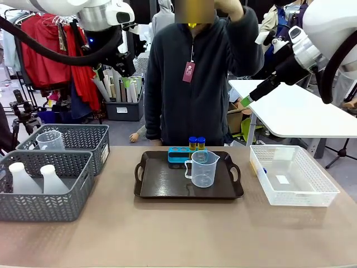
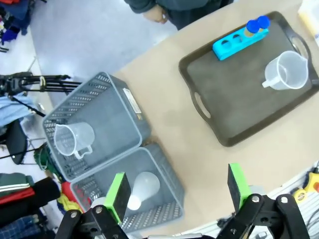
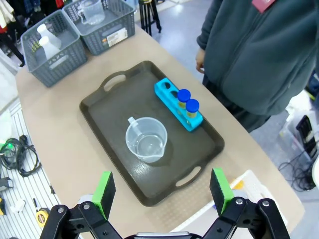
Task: Prepare the laboratory tools.
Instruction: Pick up one Small flask and place it on the Handle tray.
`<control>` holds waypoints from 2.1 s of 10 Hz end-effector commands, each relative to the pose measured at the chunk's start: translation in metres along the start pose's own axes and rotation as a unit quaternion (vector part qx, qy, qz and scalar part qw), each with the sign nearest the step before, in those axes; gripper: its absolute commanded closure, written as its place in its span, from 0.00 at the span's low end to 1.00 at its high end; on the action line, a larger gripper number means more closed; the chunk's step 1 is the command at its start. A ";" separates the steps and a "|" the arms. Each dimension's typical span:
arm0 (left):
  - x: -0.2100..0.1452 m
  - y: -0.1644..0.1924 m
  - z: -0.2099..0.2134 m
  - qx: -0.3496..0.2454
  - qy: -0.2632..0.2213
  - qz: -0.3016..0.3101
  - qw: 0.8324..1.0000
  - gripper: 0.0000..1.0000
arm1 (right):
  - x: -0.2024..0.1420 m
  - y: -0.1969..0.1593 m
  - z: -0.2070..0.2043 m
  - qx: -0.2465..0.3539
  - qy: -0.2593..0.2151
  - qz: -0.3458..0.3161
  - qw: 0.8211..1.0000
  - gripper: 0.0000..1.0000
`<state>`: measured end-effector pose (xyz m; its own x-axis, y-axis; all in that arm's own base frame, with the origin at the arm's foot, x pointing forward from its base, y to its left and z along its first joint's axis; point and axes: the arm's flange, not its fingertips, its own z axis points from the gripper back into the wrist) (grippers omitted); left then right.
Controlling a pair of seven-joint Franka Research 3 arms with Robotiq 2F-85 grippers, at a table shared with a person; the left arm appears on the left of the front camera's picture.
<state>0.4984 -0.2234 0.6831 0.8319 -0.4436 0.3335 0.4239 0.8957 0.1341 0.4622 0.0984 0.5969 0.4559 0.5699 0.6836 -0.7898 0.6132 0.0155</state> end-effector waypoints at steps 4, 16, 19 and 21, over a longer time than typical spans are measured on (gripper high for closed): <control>0.000 0.001 0.006 0.002 -0.004 0.007 1.000 0.00 | 0.001 -0.001 0.001 0.007 -0.009 -0.002 1.000 0.00; -0.117 0.109 -0.119 0.019 0.062 0.274 0.960 0.00 | 0.001 -0.001 0.001 0.007 -0.009 -0.002 1.000 0.00; -0.153 0.113 -0.157 0.036 0.095 0.328 0.939 0.00 | 0.001 -0.001 0.001 0.007 -0.009 -0.002 1.000 0.00; -0.180 0.123 -0.170 0.027 0.122 0.343 0.931 0.00 | 0.001 -0.001 0.001 0.007 -0.009 -0.002 1.000 0.00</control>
<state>0.4735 -0.0440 0.4813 0.9668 0.2137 0.1397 -0.2208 0.9746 0.0368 0.4622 0.0983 0.5969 0.4561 0.5701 0.6834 -0.7896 0.6135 0.0153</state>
